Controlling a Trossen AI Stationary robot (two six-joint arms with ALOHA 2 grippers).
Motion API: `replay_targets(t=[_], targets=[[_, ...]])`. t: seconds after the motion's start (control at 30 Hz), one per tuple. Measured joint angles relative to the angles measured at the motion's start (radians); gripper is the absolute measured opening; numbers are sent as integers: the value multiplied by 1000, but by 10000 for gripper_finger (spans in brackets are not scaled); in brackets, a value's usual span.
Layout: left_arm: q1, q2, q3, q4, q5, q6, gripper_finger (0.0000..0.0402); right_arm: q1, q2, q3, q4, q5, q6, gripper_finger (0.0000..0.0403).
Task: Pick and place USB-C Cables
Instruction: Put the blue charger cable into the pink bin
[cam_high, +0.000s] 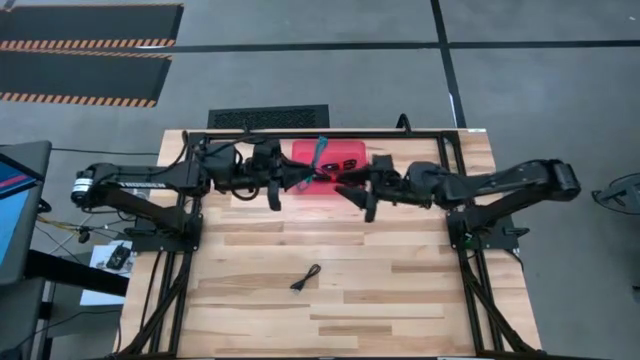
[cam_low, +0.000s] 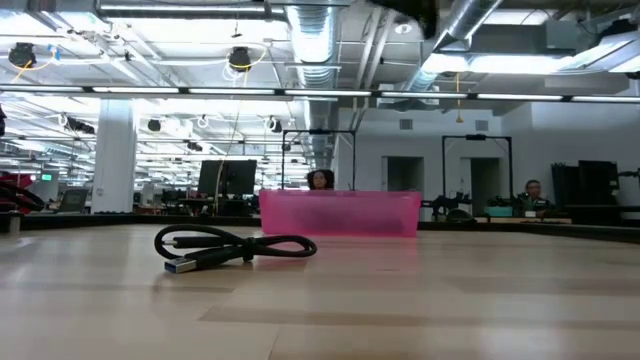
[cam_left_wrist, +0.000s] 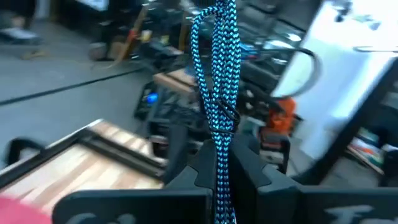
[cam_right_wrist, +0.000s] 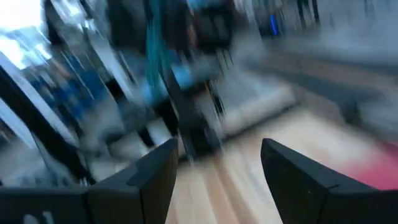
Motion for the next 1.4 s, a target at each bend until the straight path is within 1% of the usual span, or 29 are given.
replay_targets(t=[0.03, 0.1, 0.2, 0.4, 0.57, 0.87, 0.93, 1.0, 1.07, 1.2, 1.33, 1.4], targets=[[0, 2, 0, 1, 10, 8, 2, -11, 24, 15, 43, -11, -19, 255], [1, 4, -2, -12, 27, 12, 2, -32, 65, 63, 50, -16, -37, 255], [1, 4, -5, -13, 30, 21, 2, -53, 106, 139, 12, -26, -77, 255], [-1, 1, -4, -46, 41, 93, 2, -73, 151, 257, -115, -117, -94, 255], [-28, -7, -5, -127, 37, 144, 2, -76, 147, 277, -195, -121, -123, 255], [-29, -73, -5, -157, -84, 139, 2, -83, 57, 279, -225, -131, -166, 256], [-31, -70, -35, -106, -101, 129, 2, -91, 52, 279, -227, -164, -168, 256], [-35, -56, -96, 25, -107, 109, 2, -102, 55, 279, -232, -209, -174, 256], [-36, -49, -164, 120, -112, 81, 2, -115, 65, 279, -235, -244, -187, 256], [-35, -49, -239, 300, -141, 52, 2, -147, 78, 278, -268, -307, -188, 256], [-46, -49, -246, 332, -144, 57, 2, -177, 76, 278, -273, -367, -188, 256], [-61, -40, -245, 336, -169, 76, 2, -191, 77, 278, -261, -392, -188, 256]])
